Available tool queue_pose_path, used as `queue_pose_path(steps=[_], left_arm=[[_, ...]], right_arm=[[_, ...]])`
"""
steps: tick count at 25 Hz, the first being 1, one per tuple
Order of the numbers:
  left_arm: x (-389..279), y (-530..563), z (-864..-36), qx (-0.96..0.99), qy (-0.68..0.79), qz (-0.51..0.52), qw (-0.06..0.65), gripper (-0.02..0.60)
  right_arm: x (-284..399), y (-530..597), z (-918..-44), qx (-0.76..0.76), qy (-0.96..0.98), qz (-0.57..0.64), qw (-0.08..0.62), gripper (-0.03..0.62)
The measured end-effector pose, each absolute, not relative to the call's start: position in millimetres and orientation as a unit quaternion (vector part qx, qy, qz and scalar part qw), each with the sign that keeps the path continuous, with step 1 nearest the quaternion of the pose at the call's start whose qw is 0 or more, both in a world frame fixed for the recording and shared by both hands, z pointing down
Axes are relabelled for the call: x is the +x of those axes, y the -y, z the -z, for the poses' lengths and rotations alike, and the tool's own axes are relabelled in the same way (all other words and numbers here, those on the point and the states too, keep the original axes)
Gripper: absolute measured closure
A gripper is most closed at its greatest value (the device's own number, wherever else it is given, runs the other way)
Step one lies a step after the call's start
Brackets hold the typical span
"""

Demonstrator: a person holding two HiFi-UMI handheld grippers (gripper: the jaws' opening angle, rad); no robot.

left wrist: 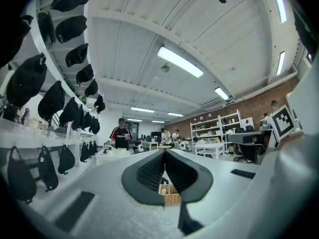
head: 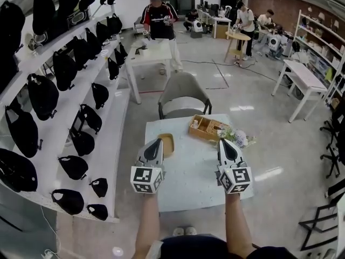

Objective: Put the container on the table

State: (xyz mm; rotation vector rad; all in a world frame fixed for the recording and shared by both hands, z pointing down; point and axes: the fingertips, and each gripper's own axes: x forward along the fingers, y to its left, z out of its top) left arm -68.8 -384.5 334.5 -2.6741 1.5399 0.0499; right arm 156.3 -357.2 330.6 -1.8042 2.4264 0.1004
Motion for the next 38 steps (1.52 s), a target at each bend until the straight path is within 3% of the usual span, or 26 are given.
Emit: queue_pose_path(steps=[38], left_arm=[[-56,363,-347,-0.869,-0.494,-0.011,0.018,0.572]], right_arm=[[177,331,-348,-0.617,-0.786,-0.016,0.046,0.597]])
